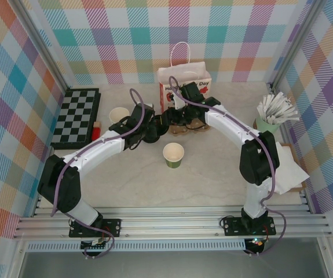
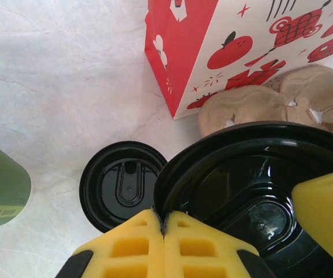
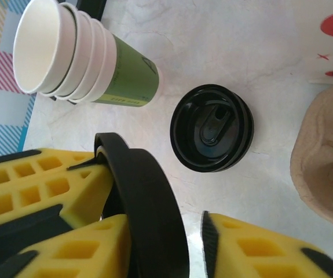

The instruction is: Pack the takeout coffee

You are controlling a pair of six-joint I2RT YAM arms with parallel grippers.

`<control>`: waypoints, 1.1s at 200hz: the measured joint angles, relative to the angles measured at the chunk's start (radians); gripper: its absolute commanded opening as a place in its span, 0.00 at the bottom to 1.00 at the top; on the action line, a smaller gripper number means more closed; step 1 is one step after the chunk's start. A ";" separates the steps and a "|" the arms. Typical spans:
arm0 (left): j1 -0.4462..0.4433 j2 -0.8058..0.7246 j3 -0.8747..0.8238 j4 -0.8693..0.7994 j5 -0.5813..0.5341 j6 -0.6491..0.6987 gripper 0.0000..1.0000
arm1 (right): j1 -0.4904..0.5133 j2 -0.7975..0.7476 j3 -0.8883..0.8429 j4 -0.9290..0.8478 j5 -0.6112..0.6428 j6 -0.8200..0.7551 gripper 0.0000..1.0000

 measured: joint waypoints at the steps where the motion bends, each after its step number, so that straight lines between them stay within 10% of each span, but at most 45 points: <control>1: 0.000 0.000 0.000 0.000 0.000 0.000 0.00 | 0.000 0.000 0.000 -0.001 0.000 -0.003 0.28; 46: 0.000 0.000 0.027 -0.007 0.019 0.025 0.00 | 0.000 -0.003 -0.017 -0.005 0.064 -0.041 0.11; 119: 0.006 -0.247 0.021 -0.035 0.133 0.002 0.99 | 0.004 -0.294 -0.234 0.211 0.253 -0.286 0.00; 161: 0.169 -0.501 0.016 -0.032 0.286 -0.167 1.00 | 0.004 -0.579 -0.586 0.698 0.268 -0.728 0.00; 220: 0.304 -0.261 0.311 -0.367 0.772 -0.151 0.95 | 0.087 -0.659 -0.661 1.020 0.111 -1.497 0.00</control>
